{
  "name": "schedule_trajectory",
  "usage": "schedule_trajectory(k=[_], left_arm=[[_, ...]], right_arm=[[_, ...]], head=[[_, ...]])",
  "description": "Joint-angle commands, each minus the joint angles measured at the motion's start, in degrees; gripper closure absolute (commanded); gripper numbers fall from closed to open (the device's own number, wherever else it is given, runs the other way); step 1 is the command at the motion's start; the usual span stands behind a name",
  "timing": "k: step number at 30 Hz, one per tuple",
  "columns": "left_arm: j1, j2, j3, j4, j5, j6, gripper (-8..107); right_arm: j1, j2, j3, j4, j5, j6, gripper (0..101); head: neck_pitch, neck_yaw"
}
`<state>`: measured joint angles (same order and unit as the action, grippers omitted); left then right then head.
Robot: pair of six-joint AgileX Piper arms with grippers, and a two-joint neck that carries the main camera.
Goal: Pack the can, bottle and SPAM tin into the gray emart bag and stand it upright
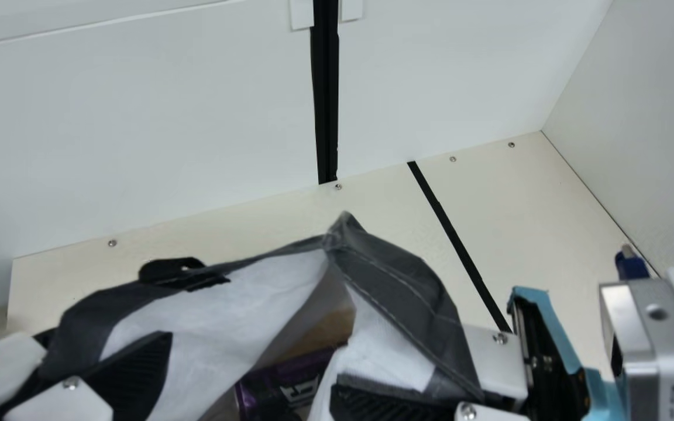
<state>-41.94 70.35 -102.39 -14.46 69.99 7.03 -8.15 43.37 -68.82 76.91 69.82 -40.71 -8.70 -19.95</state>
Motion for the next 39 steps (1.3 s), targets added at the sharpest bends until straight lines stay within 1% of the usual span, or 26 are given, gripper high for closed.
schedule_trajectory(k=[1,5,9,14,19,24,28,34,39], left_arm=[[-0.4,0.3,0.5,-0.4,-0.1,-0.7,107],[0.2,1.4,2.0,-2.6,-0.1,-1.3,107],[2.3,3.4,3.8,-6.2,-0.1,-0.1,107],[5.9,6.9,6.3,-11.2,-1.8,4.2,107],[9.4,11.7,7.3,-15.8,-4.8,10.1,107],[12.5,17.5,5.4,-19.5,-6.9,15.8,107],[14.6,22.4,2.0,-21.4,-7.6,19.4,107],[17.0,29.4,-4.7,-22.5,-7.2,22.3,107],[18.2,34.3,-10.4,-22.3,-6.7,22.7,107]], right_arm=[[0.1,-0.5,1.5,-0.8,0.1,0.5,101],[-0.5,-0.9,5.3,-2.7,0.1,1.1,101],[-2.4,0.3,9.7,-4.5,0.1,-0.3,101],[-5.5,4.6,13.8,-4.9,0.1,-6.2,101],[-7.4,10.6,15.4,-2.1,0.1,-14.8,101],[-6.4,17.0,15.0,2.2,0.1,-23.2,101],[-4.2,22.0,13.3,4.4,0.1,-28.8,101],[-1.5,29.2,9.9,5.6,0.1,-35.1,101],[-0.4,34.6,6.8,4.7,0.1,-39.1,101]], head=[[-1.3,0.0],[-1.3,0.0],[-1.3,0.0],[-1.3,0.0],[-1.3,0.0],[-1.3,0.0],[-1.3,0.0],[-1.3,0.0],[-1.3,0.0]])
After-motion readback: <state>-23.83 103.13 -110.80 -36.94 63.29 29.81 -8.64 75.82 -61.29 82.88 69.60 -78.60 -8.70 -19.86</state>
